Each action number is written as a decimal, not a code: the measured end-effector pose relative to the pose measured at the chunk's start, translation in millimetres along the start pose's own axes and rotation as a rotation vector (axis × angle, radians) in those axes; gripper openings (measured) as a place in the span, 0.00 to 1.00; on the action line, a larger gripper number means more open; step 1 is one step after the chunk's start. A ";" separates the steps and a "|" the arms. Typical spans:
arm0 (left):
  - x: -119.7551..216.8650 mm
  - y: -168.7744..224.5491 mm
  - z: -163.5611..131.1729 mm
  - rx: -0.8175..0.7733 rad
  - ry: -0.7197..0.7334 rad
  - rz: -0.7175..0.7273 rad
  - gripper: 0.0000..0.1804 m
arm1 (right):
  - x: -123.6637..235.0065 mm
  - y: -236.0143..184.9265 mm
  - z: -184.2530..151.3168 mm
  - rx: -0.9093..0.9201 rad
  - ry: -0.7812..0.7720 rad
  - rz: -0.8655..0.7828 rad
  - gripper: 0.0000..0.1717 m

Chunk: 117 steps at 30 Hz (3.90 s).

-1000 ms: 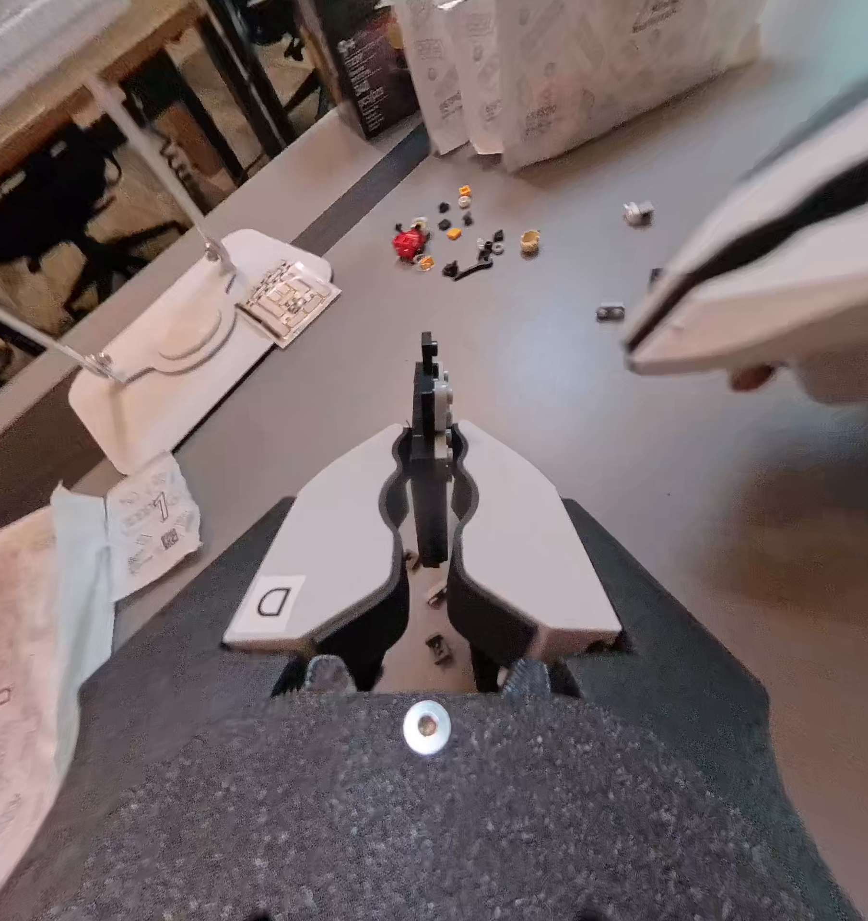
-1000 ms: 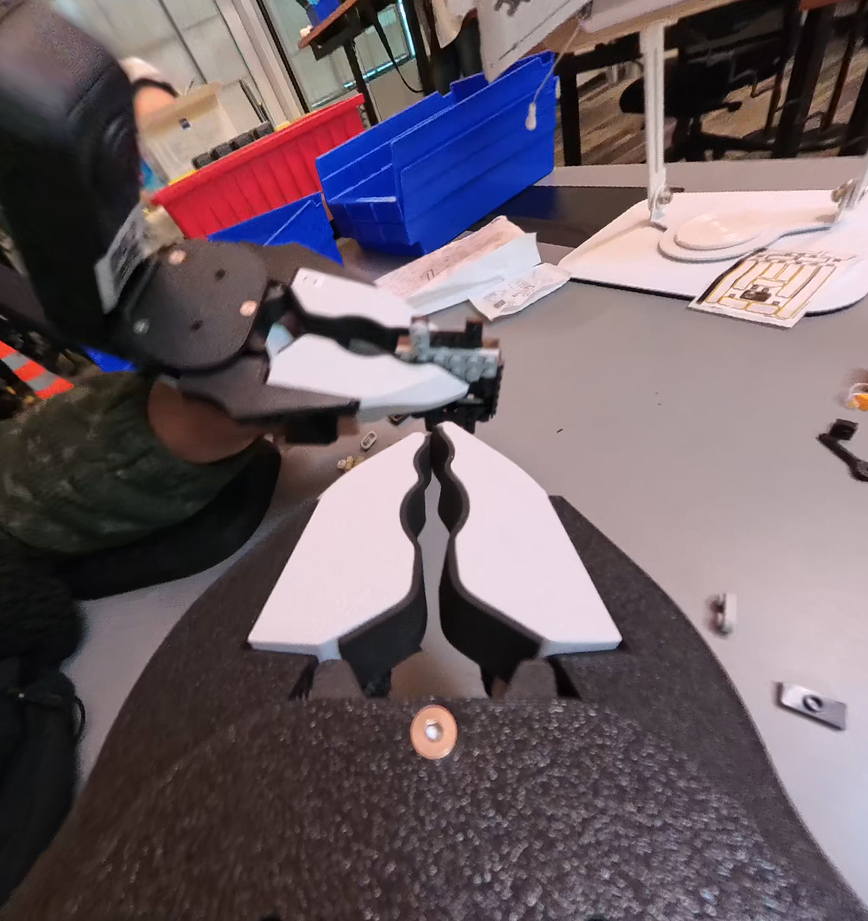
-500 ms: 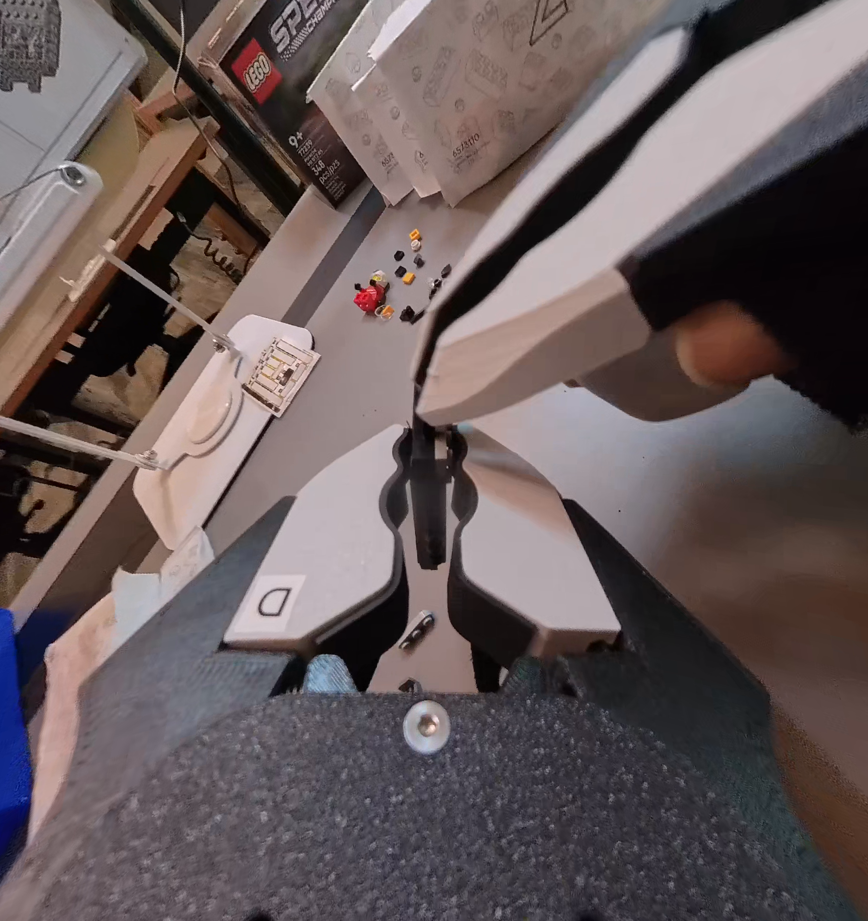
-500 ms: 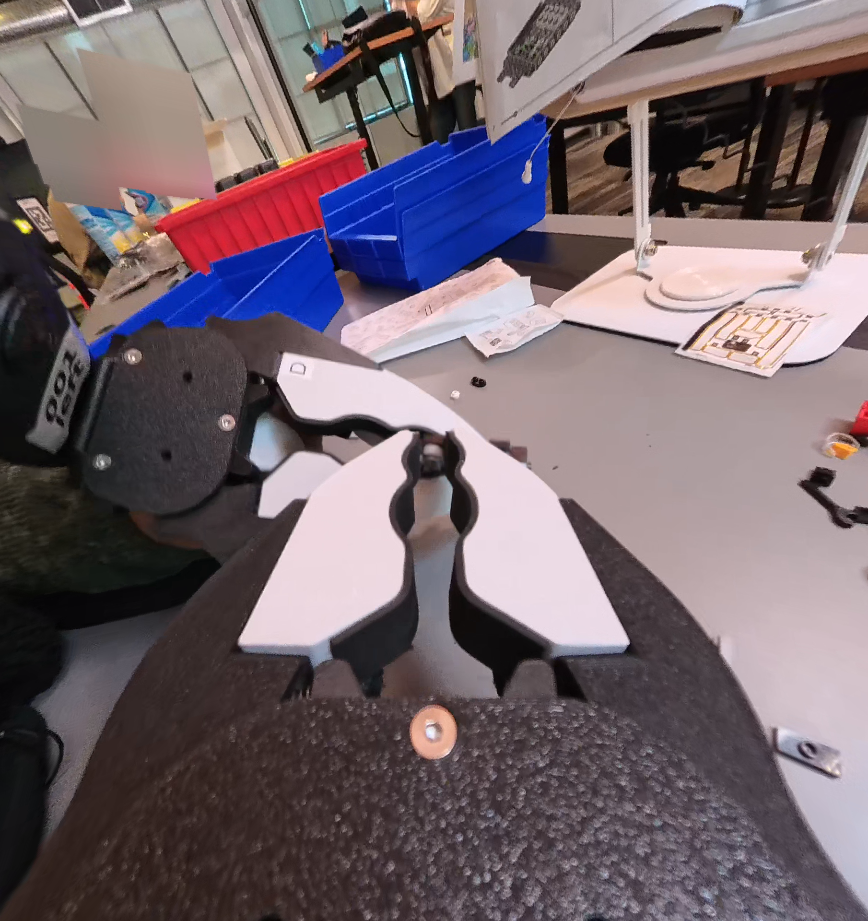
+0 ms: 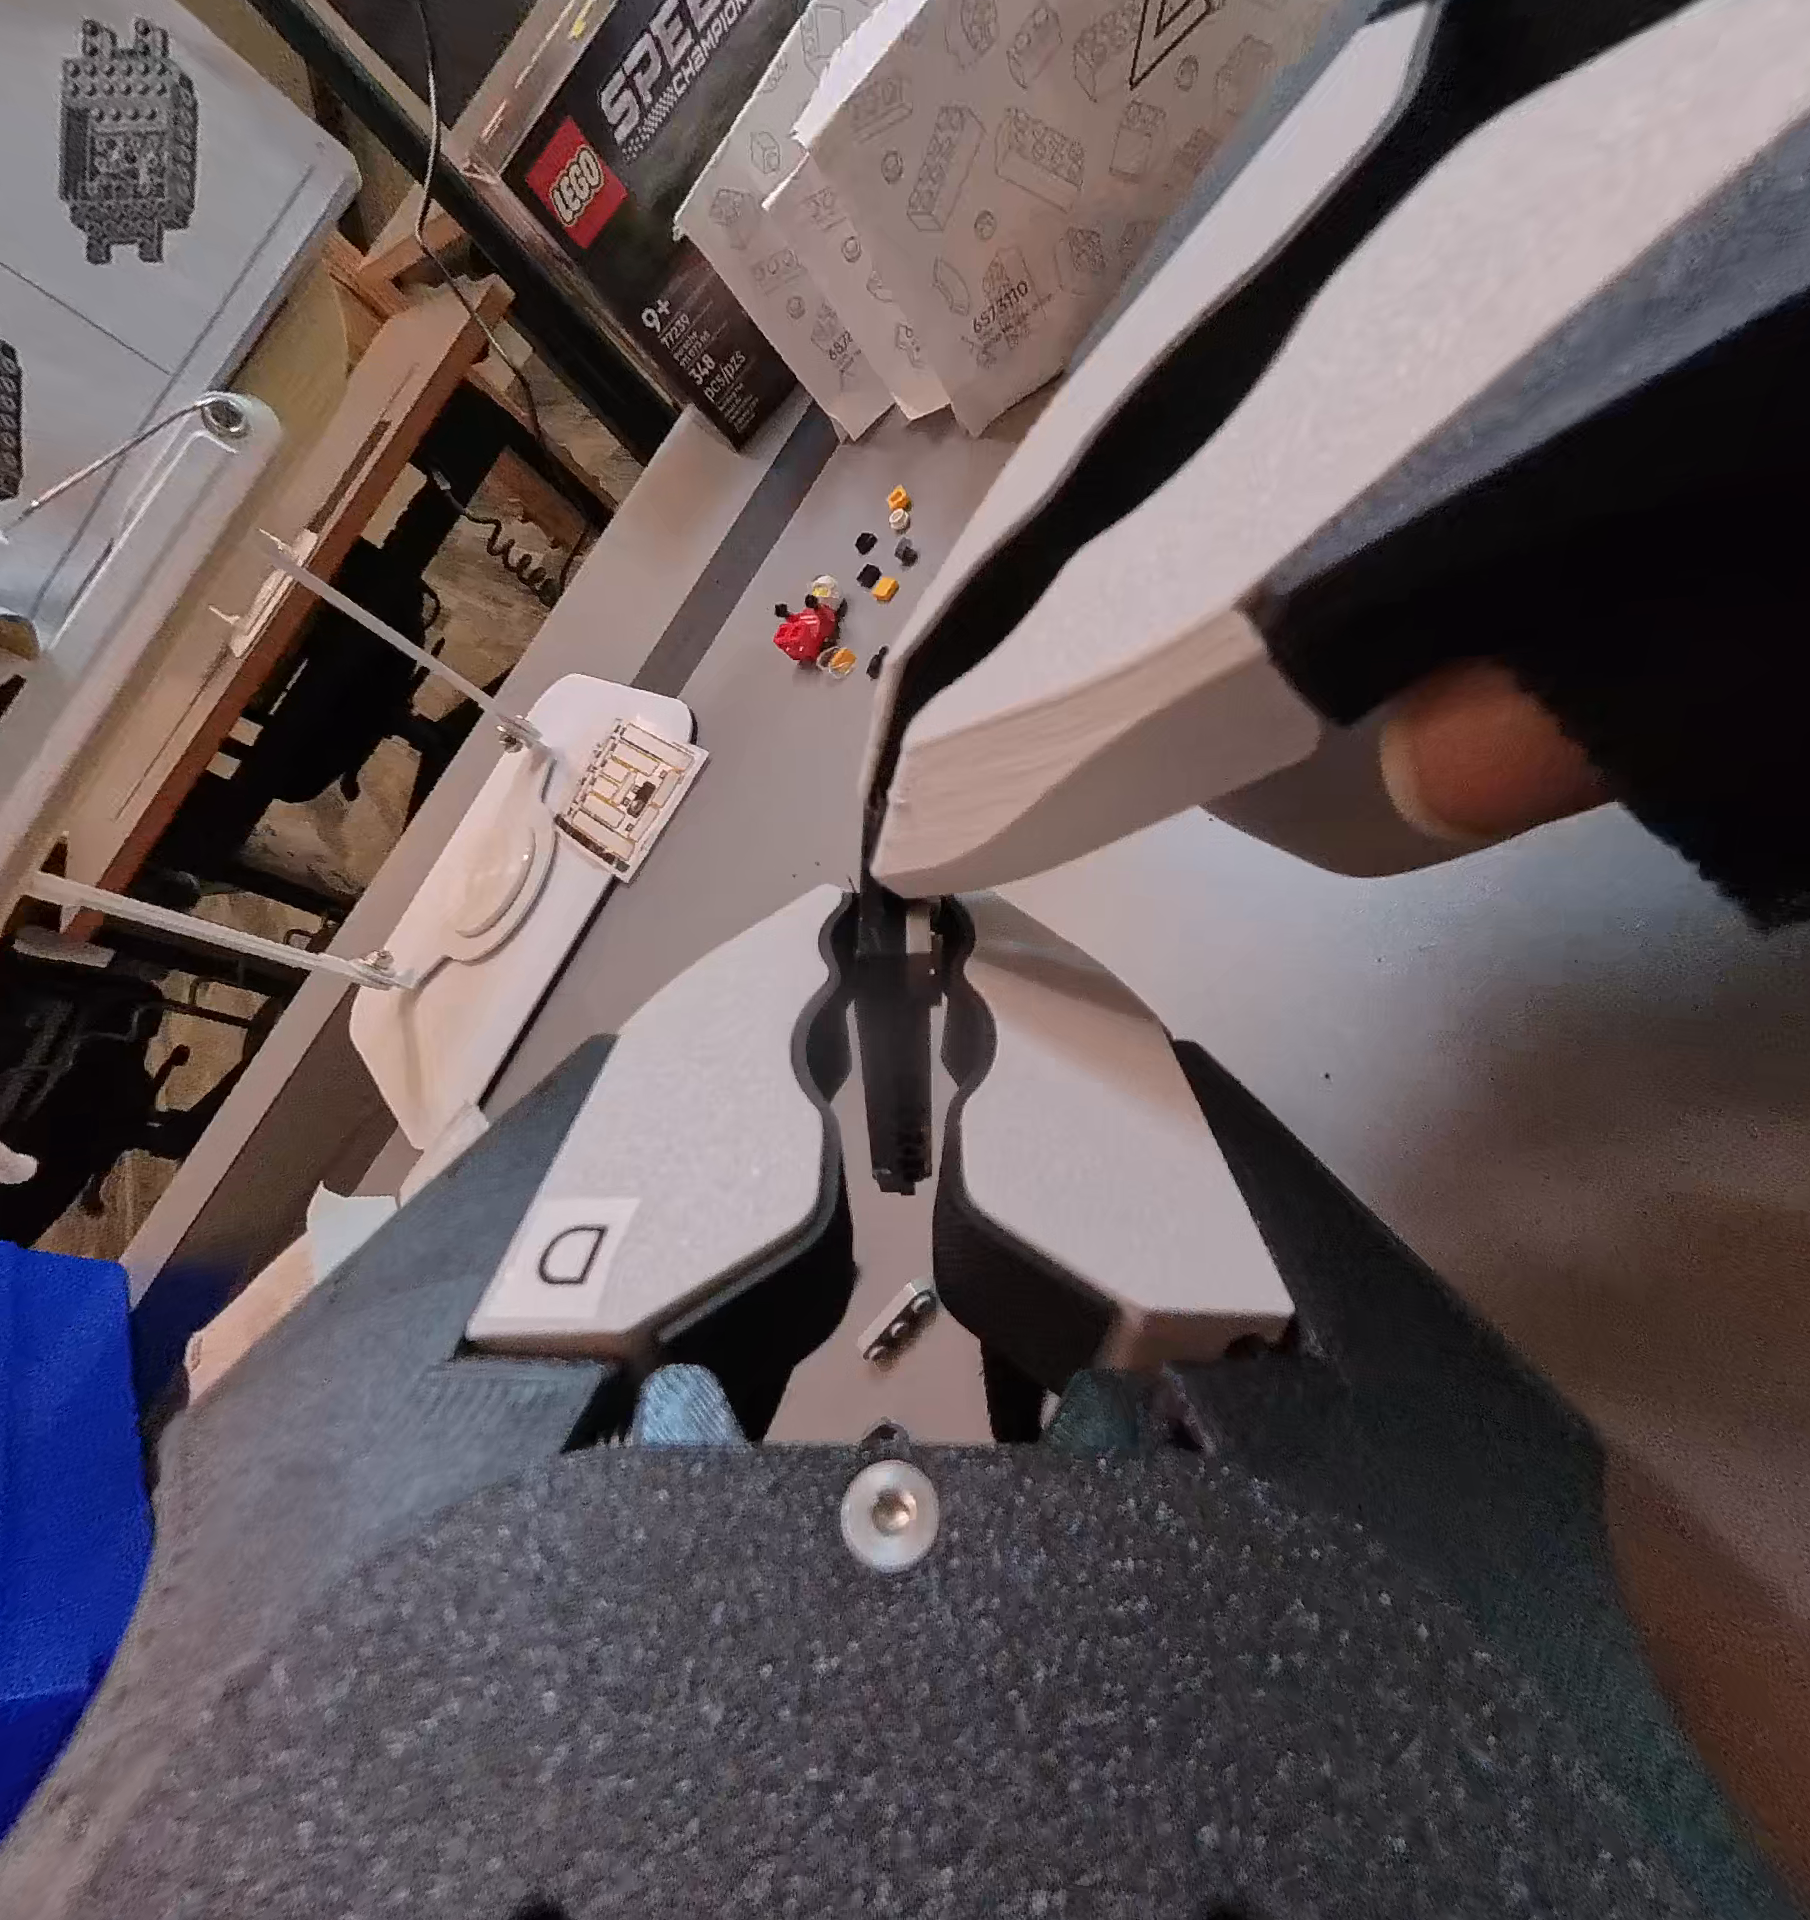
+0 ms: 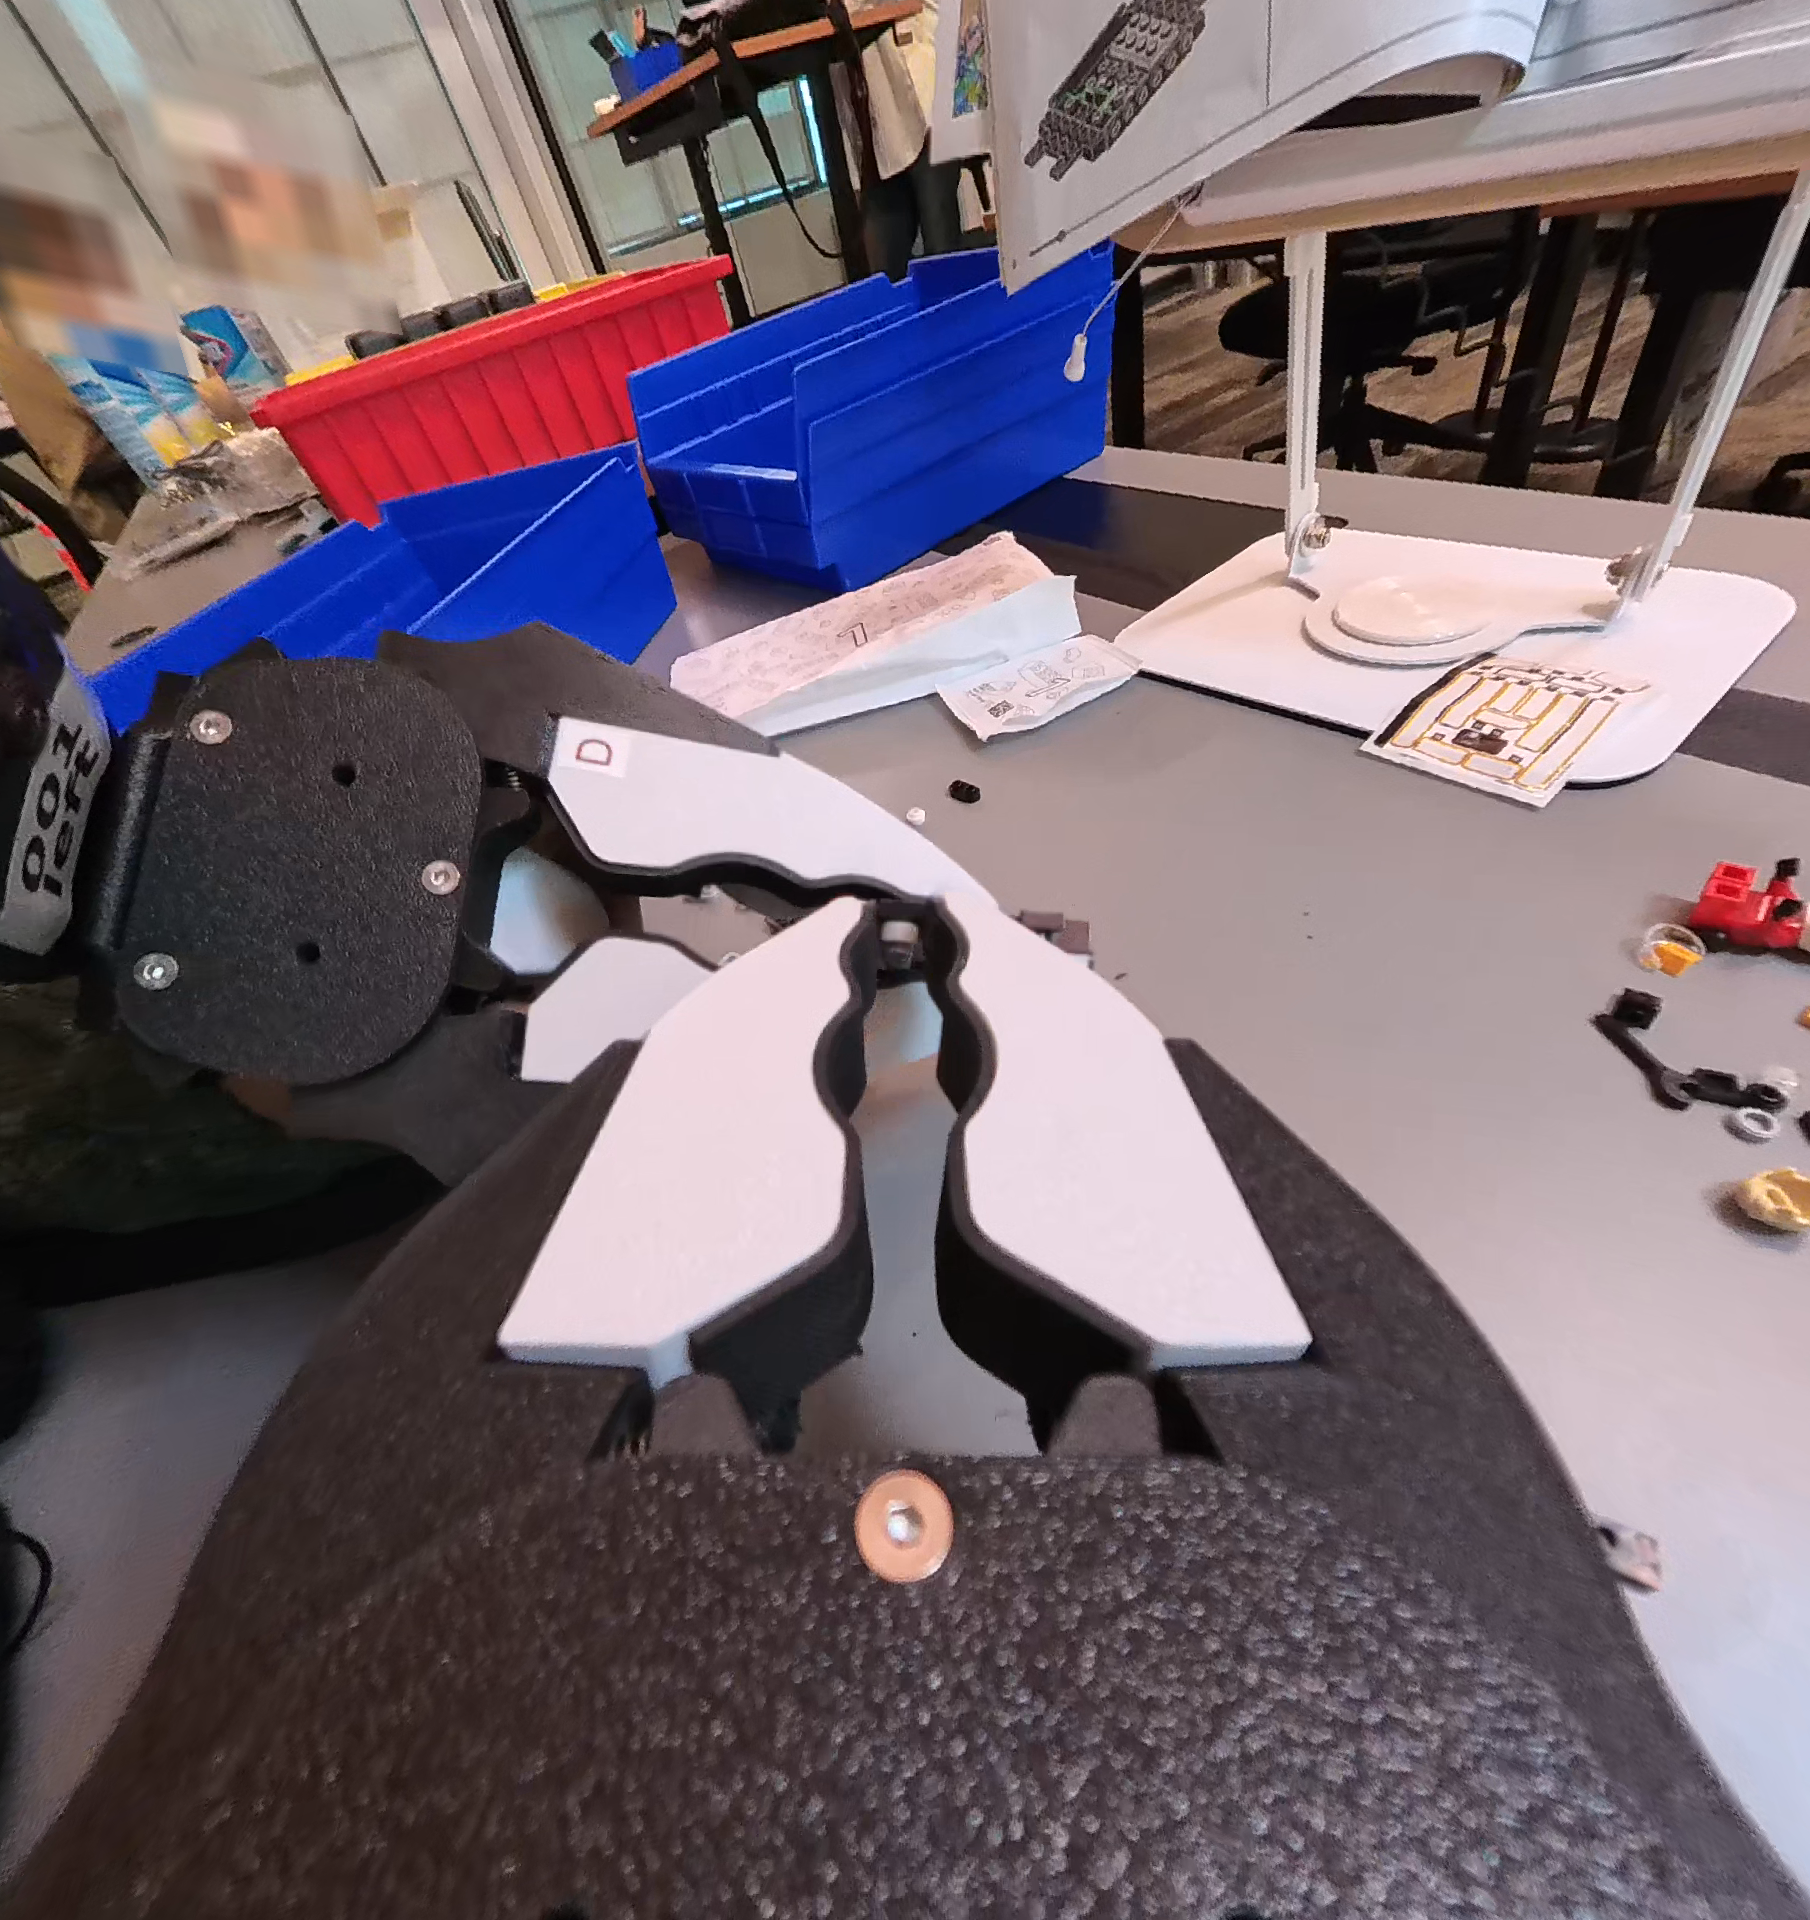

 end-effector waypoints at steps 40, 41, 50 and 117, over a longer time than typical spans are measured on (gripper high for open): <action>8.9 -12.6 -11.9 0.676 0.068 -0.307 0.07 | 11.3 15.0 -41.4 0.132 -0.274 0.067 0.04; 10.9 -9.2 -9.8 0.724 0.086 -0.354 0.07 | 11.2 14.8 -46.1 0.148 -0.300 0.073 0.04; 14.6 9.9 -11.9 0.817 0.048 -0.526 0.08 | 9.1 0.6 -68.3 0.244 -0.406 0.157 0.05; 19.7 -5.3 11.1 0.217 0.117 -0.137 0.07 | 3.9 5.0 13.1 -0.137 0.049 0.033 0.37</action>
Point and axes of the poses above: each gripper's, where its closed fingertips meet, x back along the fingers, z out of its top, y = z × x across the jaws, the point moved 2 cm from there along x, back along the fingers, and after that the axes turned 12 degrees about y, right-handed, at the moved point
